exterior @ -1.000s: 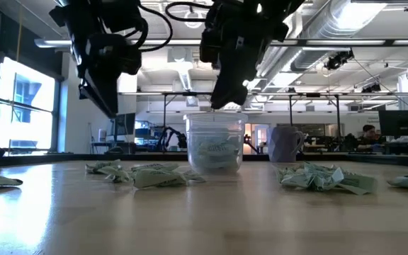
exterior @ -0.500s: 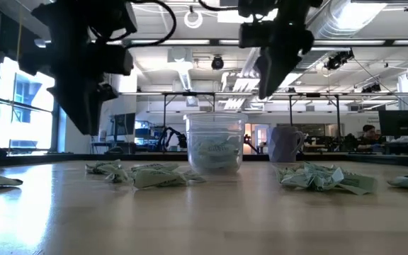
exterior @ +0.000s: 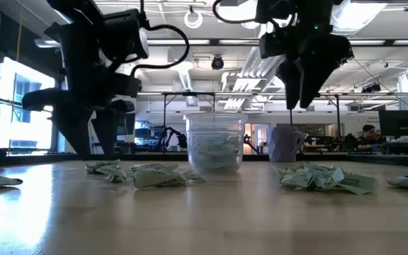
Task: Pick and place Stevia / Truvia into bins
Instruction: Put the green stevia packet into the transparent bin
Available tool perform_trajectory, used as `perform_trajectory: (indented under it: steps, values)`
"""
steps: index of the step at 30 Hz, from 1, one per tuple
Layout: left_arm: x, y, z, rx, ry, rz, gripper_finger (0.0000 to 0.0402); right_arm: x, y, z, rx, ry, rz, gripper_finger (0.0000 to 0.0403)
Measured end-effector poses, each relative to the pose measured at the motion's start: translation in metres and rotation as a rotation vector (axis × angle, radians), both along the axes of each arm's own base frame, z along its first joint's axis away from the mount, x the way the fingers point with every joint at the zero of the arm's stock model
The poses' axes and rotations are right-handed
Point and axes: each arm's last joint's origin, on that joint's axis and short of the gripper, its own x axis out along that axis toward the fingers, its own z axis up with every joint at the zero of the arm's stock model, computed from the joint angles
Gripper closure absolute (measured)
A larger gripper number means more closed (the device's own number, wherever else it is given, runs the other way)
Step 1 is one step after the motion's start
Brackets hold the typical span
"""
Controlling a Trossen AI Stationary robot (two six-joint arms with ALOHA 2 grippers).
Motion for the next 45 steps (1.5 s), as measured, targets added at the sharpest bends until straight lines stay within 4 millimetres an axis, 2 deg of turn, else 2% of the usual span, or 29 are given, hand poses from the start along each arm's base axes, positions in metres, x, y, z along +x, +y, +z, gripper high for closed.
perform_trajectory:
  steps: [4,8,12,18,21,24,26,30,37,39,42,45]
  values:
    - [0.004,-0.001,-0.012,0.005,0.046,-0.088,0.0125,0.000,0.005,-0.001,-0.006,0.011,0.013,0.0055]
    - [0.006,-0.001,-0.023,-0.007,0.104,-0.142,0.0162,-0.002,0.007,-0.001,-0.012,0.023,0.005,0.0056]
    - [0.006,-0.002,-0.028,-0.021,0.133,-0.146,0.0229,-0.005,0.007,-0.004,-0.006,0.056,-0.006,0.0057]
    - [0.003,-0.002,-0.028,-0.040,0.163,-0.090,0.0364,-0.018,0.009,-0.015,0.028,0.111,-0.005,0.0057]
    - [-0.001,-0.002,-0.025,-0.052,0.237,-0.002,0.0375,-0.030,0.010,-0.016,0.048,0.088,-0.034,0.0057]
    - [-0.005,-0.002,-0.015,-0.072,0.330,0.074,0.0353,-0.046,0.011,-0.013,0.057,0.033,-0.083,0.0057]
    - [0.000,-0.003,0.002,-0.103,0.321,0.124,0.0346,-0.057,0.012,-0.009,0.064,-0.015,-0.120,0.0057]
    - [0.014,-0.004,0.038,-0.130,0.252,0.182,0.0376,-0.076,0.013,0.000,0.087,-0.130,-0.203,0.0057]
    - [0.065,-0.003,0.117,-0.116,-0.186,0.226,0.0373,-0.098,0.024,0.010,0.082,-0.238,-0.269,0.0057]
    - [0.075,-0.002,0.131,-0.107,-0.300,0.230,0.0375,-0.102,0.030,0.013,0.078,-0.265,-0.277,0.0057]
    - [0.094,0.006,0.130,-0.101,-0.382,0.256,0.0375,-0.107,0.037,0.015,0.063,-0.286,-0.286,0.0057]
    - [0.108,0.018,0.107,-0.099,-0.331,0.313,0.0375,-0.107,0.043,0.015,0.040,-0.298,-0.290,0.0057]
